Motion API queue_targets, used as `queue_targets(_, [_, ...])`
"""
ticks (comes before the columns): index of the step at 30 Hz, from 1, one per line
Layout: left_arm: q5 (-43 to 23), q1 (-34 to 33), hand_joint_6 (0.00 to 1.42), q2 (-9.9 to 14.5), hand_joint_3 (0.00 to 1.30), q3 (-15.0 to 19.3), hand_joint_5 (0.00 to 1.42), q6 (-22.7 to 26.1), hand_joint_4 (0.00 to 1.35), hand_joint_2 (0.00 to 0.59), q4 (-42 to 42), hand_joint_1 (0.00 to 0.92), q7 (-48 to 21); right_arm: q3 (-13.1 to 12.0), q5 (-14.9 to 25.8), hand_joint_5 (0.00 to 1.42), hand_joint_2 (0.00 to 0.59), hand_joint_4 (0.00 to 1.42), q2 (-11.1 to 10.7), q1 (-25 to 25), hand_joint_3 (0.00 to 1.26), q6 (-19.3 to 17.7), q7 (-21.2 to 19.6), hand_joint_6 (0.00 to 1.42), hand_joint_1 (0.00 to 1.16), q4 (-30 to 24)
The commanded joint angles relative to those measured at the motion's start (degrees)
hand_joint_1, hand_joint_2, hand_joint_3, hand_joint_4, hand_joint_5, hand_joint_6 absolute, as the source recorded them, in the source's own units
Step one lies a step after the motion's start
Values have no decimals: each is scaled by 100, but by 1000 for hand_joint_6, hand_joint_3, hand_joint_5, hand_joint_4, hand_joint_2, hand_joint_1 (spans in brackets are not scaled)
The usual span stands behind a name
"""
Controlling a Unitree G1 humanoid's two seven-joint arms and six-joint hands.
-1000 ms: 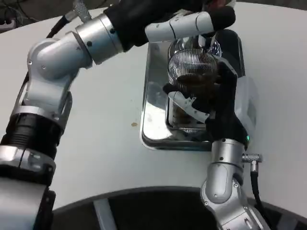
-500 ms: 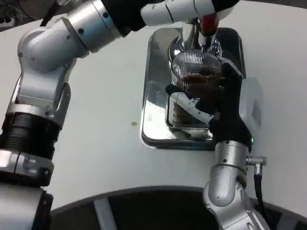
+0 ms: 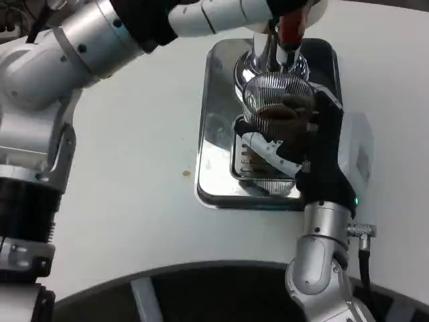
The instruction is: Grasp the cup under the faucet to collect the drink, then remove the cup.
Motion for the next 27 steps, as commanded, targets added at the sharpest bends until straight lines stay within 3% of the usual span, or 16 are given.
queue_targets(1, [-98,316,160,172,65,150,194,147,102,100,-315,0,8,-4,10,849,202,679,79,317,580,163,-17,900,1007,-67])
queue_targets(18, [-449,1986,175,560,85,942,201,925,126,101,-1965,0,403,-75,-60,970,157,821,7,709,703,156,-24,1124,1027,-706])
queue_targets(27, [-508,2628,178,661,95,1204,211,1115,139,100,-2331,0,632,-106,-66,1035,149,873,-8,789,749,170,-24,1205,1028,-922])
